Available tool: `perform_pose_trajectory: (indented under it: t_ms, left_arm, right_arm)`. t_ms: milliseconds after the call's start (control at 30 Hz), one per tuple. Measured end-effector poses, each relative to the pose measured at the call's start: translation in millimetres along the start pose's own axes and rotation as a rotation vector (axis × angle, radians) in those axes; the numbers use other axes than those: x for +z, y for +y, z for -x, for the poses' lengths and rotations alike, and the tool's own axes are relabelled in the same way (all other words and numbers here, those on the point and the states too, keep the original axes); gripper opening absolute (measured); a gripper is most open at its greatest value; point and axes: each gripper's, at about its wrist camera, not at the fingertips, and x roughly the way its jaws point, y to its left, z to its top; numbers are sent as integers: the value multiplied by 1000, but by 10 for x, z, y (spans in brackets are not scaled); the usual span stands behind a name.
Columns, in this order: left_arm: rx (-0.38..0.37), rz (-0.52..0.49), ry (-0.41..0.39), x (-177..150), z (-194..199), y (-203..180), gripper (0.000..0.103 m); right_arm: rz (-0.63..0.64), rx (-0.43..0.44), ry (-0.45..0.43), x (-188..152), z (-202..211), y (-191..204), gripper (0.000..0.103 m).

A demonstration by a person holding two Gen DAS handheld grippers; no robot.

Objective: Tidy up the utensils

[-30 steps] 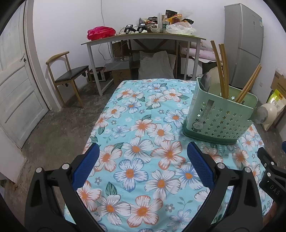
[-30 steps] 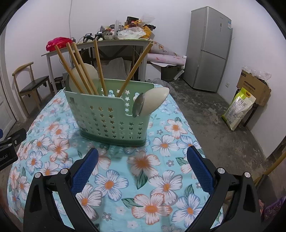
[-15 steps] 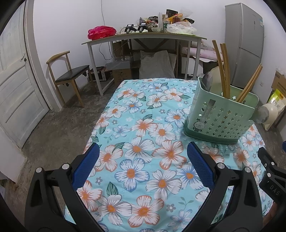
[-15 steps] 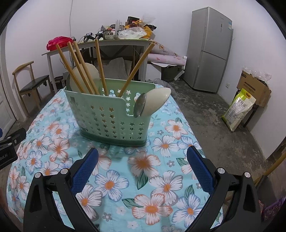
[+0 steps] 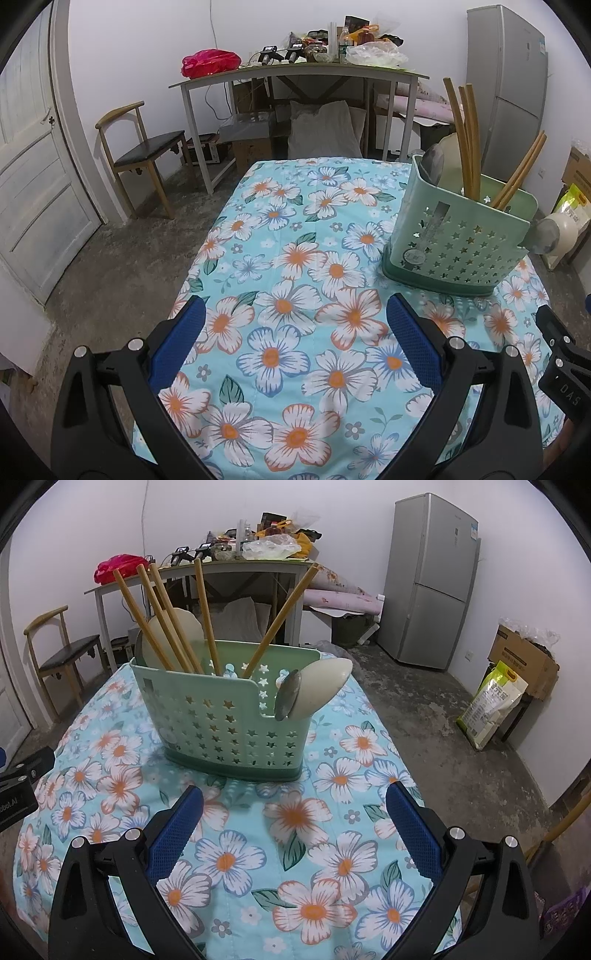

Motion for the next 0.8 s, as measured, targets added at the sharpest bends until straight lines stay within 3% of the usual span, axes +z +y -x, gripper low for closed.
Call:
perform_pose_trajectory:
  t_ms: [800]
  left_arm:
    - [-1,0,2,17,8,-10,95]
  right_arm:
    - [-3,-4,7,-16,-24,3,96]
